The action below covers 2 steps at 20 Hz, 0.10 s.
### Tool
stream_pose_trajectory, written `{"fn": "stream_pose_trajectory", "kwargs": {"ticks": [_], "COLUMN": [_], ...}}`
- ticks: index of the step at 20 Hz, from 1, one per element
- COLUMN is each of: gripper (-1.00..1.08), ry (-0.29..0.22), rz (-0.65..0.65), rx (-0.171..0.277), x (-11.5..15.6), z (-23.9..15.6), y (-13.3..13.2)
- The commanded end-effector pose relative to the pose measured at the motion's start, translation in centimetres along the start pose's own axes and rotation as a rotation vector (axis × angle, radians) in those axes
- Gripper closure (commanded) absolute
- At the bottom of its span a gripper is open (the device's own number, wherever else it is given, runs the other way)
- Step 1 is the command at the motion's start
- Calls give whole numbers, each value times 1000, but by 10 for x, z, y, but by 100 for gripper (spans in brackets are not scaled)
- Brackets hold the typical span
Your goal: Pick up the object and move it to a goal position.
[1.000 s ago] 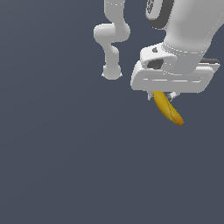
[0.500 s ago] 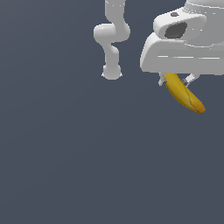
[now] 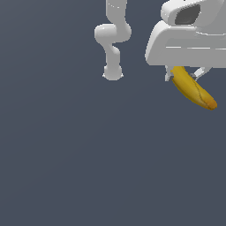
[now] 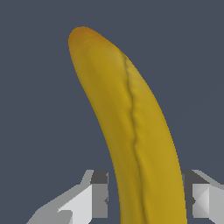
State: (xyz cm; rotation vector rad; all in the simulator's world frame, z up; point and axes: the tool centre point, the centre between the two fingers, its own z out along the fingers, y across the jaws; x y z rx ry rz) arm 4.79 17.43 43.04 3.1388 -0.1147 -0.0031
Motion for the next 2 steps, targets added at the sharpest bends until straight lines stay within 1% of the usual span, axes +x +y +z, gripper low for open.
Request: {"fn": "stream_pose_trajectory", "kwargs": {"ticks": [1,2], "gripper": [108,108], "ry": [2,2], "rz": [0,0], "rx": [1,1], "x": [0,1], "z": [-2,-3], "y": [0,0]}}
